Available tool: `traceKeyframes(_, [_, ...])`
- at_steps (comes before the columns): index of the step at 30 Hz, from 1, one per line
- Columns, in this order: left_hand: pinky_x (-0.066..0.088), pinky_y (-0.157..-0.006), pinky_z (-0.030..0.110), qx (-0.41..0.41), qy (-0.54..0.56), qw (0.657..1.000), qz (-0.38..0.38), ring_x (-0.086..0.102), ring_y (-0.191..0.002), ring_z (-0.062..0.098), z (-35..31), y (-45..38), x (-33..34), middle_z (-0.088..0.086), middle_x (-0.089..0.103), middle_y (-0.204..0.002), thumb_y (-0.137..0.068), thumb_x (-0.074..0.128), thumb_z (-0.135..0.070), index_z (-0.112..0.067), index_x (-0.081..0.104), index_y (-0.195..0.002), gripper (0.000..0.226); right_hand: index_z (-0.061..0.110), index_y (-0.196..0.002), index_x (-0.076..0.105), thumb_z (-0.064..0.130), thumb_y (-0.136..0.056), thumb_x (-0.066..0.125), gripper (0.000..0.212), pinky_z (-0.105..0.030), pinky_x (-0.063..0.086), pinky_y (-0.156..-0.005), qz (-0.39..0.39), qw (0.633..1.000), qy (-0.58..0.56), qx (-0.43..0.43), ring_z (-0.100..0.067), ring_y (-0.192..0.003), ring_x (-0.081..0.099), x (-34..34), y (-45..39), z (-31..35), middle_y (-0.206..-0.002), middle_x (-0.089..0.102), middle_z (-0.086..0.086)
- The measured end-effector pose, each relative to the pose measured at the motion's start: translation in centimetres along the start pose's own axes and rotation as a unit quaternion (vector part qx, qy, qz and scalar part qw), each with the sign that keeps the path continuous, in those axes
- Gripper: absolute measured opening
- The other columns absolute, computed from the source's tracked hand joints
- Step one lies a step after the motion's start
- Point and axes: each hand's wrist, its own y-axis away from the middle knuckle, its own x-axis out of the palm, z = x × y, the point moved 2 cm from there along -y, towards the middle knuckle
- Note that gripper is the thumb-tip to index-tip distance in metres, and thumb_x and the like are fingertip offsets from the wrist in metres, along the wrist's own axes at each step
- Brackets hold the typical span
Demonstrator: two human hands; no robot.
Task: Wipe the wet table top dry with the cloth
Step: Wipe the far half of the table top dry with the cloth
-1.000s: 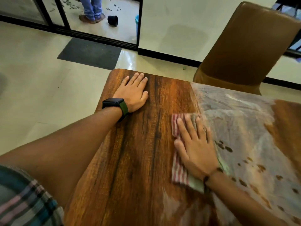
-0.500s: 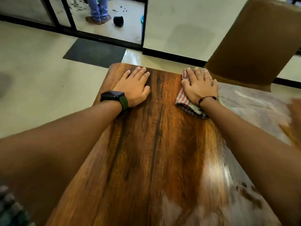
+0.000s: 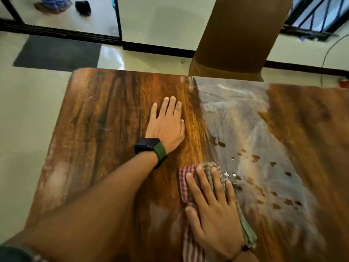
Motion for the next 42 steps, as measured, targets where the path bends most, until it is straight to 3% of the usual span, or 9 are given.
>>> traceKeyframes(5, [-0.001,-0.114,0.045,0.000,-0.019,1.000,-0.007,0.002,-0.143,0.022,0.0,0.0,0.2,0.004,0.007,-0.156,-0.097,0.020,-0.033,-0.014,0.011,-0.146,0.054,0.043,-0.144,-0.012,0.055,-0.088,0.004,0.059,-0.048,-0.008,-0.116,-0.046,0.998,-0.025,0.035,-0.015,-0.142,-0.020,-2.3,-11.1,-4.0,-0.154,-0.020,0.012])
traceKeyframes(12, [0.001,-0.114,0.047,0.004,-0.024,1.000,-0.017,0.002,-0.143,0.022,0.1,-0.4,0.5,0.004,0.007,-0.156,-0.096,0.019,-0.033,-0.015,0.011,-0.146,0.054,0.036,-0.149,0.004,0.043,-0.099,0.022,0.054,-0.052,-0.004,-0.115,-0.045,0.995,-0.029,0.084,-0.022,-0.145,-0.009,-5.2,-25.6,-5.5,-0.159,-0.004,0.006])
traceKeyframes(17, [0.002,-0.114,0.047,0.004,-0.024,1.000,0.006,0.003,-0.143,0.023,0.0,-0.2,0.1,0.005,0.008,-0.156,-0.096,0.021,-0.031,-0.015,0.012,-0.146,0.054,0.033,-0.150,0.003,0.048,-0.095,0.012,0.058,-0.049,-0.008,-0.114,-0.048,0.998,-0.026,0.033,-0.022,-0.145,-0.008,-2.8,-14.8,-3.0,-0.159,-0.004,0.005])
traceKeyframes(22, [0.003,-0.114,0.048,0.006,-0.020,1.000,0.002,0.006,-0.143,0.025,0.0,-0.2,0.2,0.007,0.012,-0.156,-0.096,0.022,-0.031,-0.013,0.016,-0.146,0.053,0.032,-0.148,0.007,0.049,-0.092,0.019,0.060,-0.051,0.005,-0.113,-0.017,0.994,0.021,-0.102,-0.023,-0.145,0.004,-0.7,-2.4,-5.8,-0.157,0.009,0.005])
traceKeyframes(29, [0.005,-0.114,0.048,0.019,-0.021,0.999,-0.018,0.008,-0.143,0.026,0.1,-0.1,0.5,0.008,0.014,-0.155,-0.097,0.023,-0.030,-0.011,0.018,-0.145,0.052,0.035,-0.150,0.007,0.045,-0.096,0.018,0.055,-0.050,-0.002,-0.116,-0.070,0.976,-0.027,0.205,-0.021,-0.146,-0.006,-3.1,-9.0,-17.8,-0.159,-0.002,0.006])
traceKeyframes(33, [0.004,-0.114,0.047,0.026,-0.024,0.999,-0.010,0.007,-0.143,0.027,0.1,0.0,0.4,0.008,0.013,-0.155,-0.097,0.022,-0.029,-0.011,0.017,-0.145,0.051,0.030,-0.149,-0.002,0.046,-0.098,0.013,0.056,-0.053,-0.006,-0.115,-0.063,0.973,-0.012,0.222,-0.026,-0.145,-0.009,-2.2,-6.9,-11.8,-0.159,-0.008,0.000])
traceKeyframes(36, [0.004,-0.114,0.047,0.026,-0.022,0.999,-0.004,0.006,-0.143,0.027,0.0,0.2,0.4,0.008,0.013,-0.155,-0.098,0.022,-0.028,-0.011,0.017,-0.145,0.051,0.030,-0.147,-0.007,0.050,-0.092,0.011,0.062,-0.057,-0.013,-0.112,-0.065,0.995,-0.021,0.076,-0.026,-0.145,-0.010,0.2,-2.4,0.1,-0.156,-0.012,0.003])
traceKeyframes(39, [0.003,-0.115,0.044,0.028,-0.019,0.999,-0.001,0.006,-0.143,0.027,-0.2,0.7,0.1,0.009,0.012,-0.155,-0.099,0.020,-0.028,-0.009,0.017,-0.145,0.050,0.023,-0.143,0.033,0.045,-0.090,0.036,0.057,-0.061,0.001,-0.112,-0.053,0.994,-0.055,-0.073,-0.031,-0.144,0.009,1.6,1.7,11.0,-0.155,0.023,-0.002])
traceKeyframes(42, [0.003,-0.115,0.043,0.030,0.017,0.999,0.018,0.006,-0.143,0.026,-1.0,1.6,-0.3,0.011,0.013,-0.155,-0.100,0.020,-0.030,-0.007,0.019,-0.144,0.050,0.022,-0.129,0.053,0.039,-0.090,0.040,0.044,-0.058,0.006,-0.114,-0.061,0.984,-0.083,-0.145,-0.030,-0.142,0.017,1.7,2.2,13.1,-0.144,0.043,-0.001])
